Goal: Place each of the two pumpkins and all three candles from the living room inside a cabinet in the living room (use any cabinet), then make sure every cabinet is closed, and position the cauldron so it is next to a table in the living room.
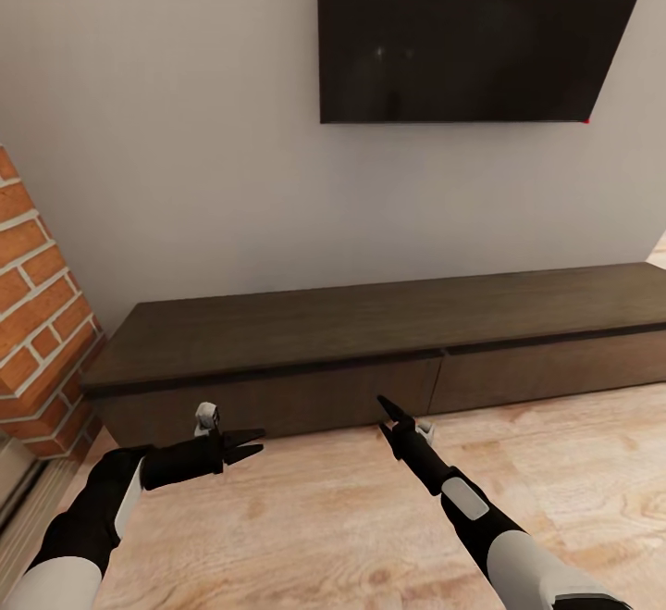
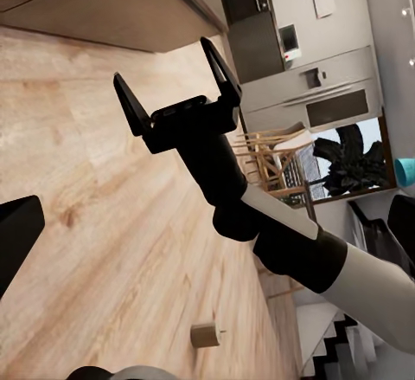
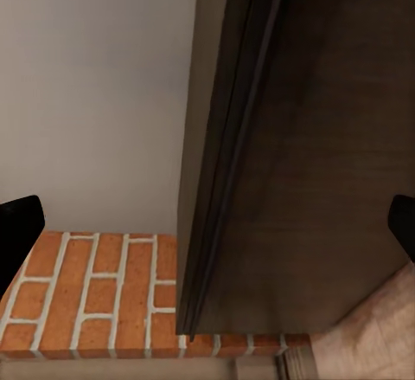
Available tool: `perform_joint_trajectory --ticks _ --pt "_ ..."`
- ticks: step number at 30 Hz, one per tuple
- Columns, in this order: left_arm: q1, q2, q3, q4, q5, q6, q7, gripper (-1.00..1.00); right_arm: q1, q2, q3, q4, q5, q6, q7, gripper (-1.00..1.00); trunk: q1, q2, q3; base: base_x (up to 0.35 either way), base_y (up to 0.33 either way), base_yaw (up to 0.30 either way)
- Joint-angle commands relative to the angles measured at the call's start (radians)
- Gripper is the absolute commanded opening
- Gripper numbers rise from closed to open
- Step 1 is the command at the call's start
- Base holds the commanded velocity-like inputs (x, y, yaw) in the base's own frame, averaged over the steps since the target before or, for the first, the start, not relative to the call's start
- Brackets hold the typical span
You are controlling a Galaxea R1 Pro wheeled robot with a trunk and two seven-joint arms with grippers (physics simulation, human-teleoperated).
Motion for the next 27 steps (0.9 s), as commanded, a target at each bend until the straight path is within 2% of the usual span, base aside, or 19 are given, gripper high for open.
perform_joint_trajectory --ticks 1,27 --pt "0.0 0.0 0.0 0.0 0.001 0.011 -0.003 1.0 0.0 0.0 0.001 0.0 -0.01 0.009 0.001 1.0 0.0 0.0 -0.001 0.105 0.0 0.0" --pt "0.0 -0.004 0.0 0.0 -0.001 0.01 -0.003 1.0 0.0 0.0 0.001 0.0 -0.011 0.009 0.003 1.0 0.0 0.0 -0.001 0.116 0.0 0.0"
